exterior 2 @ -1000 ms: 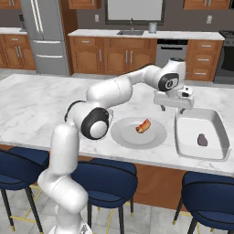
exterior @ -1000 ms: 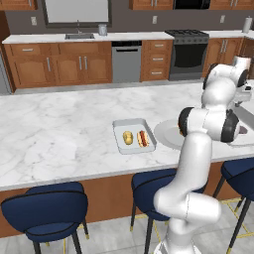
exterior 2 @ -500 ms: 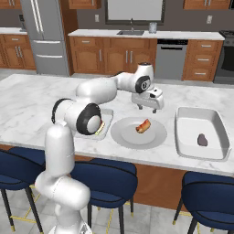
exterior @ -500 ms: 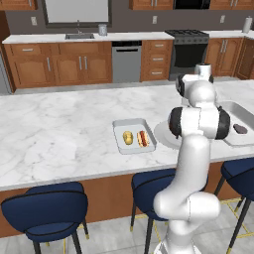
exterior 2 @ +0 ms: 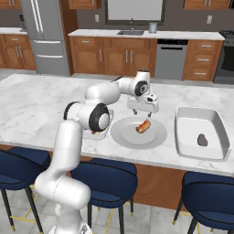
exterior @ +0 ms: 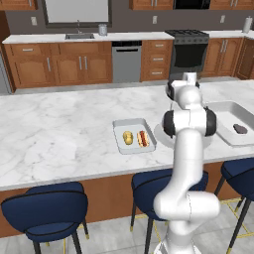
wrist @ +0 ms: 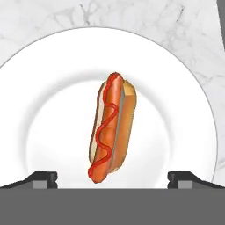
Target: Place one cooked food and one vegetable from the large plate to each tupperware container.
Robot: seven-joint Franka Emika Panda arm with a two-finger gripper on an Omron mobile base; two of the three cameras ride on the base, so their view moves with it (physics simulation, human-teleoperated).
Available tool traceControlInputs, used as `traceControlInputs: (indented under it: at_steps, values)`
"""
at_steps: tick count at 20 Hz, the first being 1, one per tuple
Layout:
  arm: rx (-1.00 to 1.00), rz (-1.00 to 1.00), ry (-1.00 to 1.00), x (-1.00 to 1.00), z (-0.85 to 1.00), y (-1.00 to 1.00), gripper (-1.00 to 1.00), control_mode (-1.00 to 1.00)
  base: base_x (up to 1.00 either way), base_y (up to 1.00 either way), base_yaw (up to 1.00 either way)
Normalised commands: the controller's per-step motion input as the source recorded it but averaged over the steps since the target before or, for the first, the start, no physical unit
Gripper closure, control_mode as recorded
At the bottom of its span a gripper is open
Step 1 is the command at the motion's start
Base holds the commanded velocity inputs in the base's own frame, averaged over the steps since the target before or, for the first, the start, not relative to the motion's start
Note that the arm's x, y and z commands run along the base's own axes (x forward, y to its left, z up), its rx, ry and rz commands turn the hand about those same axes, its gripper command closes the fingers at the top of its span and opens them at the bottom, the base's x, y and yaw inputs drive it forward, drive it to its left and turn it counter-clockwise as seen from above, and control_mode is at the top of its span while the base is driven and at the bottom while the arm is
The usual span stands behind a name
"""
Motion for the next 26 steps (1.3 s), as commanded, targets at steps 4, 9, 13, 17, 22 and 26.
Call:
traceControlInputs:
  at_steps: [4, 9, 13, 17, 22, 26]
  values:
    - [-0.01, 0.01, 0.03, 0.16, -0.59, 0.00, -1.00, -1.00, 0.00, 0.00, 0.00]
    - [0.00, -0.09, 0.09, -0.26, -0.48, 0.00, -1.00, -1.00, 0.00, 0.00, 0.00]
    - [0.02, -0.10, 0.04, -0.41, -0.44, 0.00, -1.00, -1.00, 0.00, 0.00, 0.00]
    - [0.00, -0.04, 0.00, 0.00, -0.36, 0.20, -1.00, -1.00, 0.00, 0.00, 0.00]
    - [0.00, 0.00, -0.01, 0.20, -0.13, 0.10, -1.00, -1.00, 0.00, 0.00, 0.00]
    - [0.00, 0.00, 0.00, -0.01, -0.37, -0.08, -1.00, -1.00, 0.00, 0.00, 0.00]
